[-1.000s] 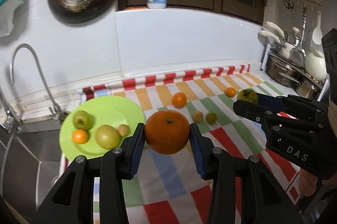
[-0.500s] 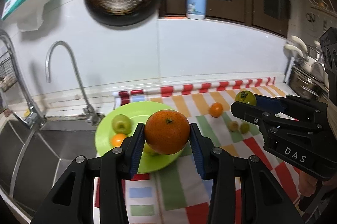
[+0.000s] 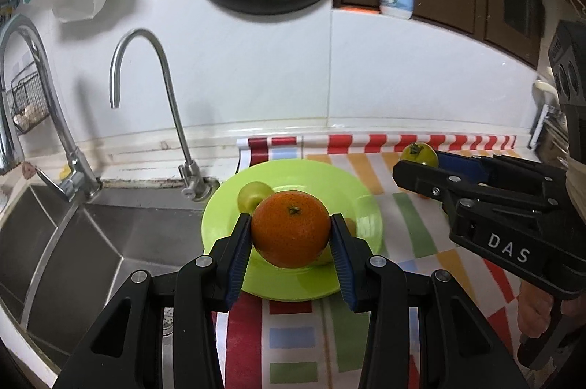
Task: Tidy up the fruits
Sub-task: 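Carry the orange and green tomato toward the green plate, then lower the orange and tomato onto the green plate and open both tools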
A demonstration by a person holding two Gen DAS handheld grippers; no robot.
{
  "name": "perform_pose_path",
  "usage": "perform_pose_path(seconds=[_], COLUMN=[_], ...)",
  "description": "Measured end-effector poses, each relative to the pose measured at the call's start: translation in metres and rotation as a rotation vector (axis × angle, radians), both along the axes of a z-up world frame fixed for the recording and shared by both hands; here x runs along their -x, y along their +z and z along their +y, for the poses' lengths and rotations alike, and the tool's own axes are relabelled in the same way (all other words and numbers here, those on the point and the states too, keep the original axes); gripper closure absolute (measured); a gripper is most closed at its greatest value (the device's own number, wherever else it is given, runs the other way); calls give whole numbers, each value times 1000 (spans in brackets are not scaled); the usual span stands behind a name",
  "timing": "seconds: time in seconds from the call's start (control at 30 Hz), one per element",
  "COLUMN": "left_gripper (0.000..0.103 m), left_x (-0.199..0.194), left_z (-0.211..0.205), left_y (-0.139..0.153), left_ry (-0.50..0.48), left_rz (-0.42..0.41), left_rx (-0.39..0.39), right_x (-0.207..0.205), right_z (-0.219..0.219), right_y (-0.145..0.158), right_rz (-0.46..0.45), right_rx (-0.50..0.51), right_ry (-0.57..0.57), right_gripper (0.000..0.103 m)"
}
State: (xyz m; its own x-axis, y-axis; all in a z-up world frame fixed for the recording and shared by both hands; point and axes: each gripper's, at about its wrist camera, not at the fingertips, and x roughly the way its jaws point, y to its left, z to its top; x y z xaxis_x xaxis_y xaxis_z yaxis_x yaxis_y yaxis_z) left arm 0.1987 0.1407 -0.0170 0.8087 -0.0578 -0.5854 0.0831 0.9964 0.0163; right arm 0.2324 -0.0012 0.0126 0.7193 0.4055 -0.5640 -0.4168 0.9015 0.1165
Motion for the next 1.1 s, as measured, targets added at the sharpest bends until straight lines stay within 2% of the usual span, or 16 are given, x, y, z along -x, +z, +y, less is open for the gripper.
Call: perform_pose_path(seconds=[0.6,0.67,0.73,1.1], left_gripper=[61,54,52,43], left_x=[-45,-46,-44,-21], left_z=[9,8,8,3], left_y=[-41,-42,-39,-20], left_ry=[12,15,24,45], left_rz=[103,102,84,27], left_rx=[-33,-42,-44,-33], right_x=[-64,-68,-68,-31], right_z=[26,28,27,1], right_y=[-55,-56,-56,-35], right_rz=[107,105,104,63], right_rx=[16,13,10,-3], right_ry=[38,42,40,-34], right_gripper=[73,71,68,67])
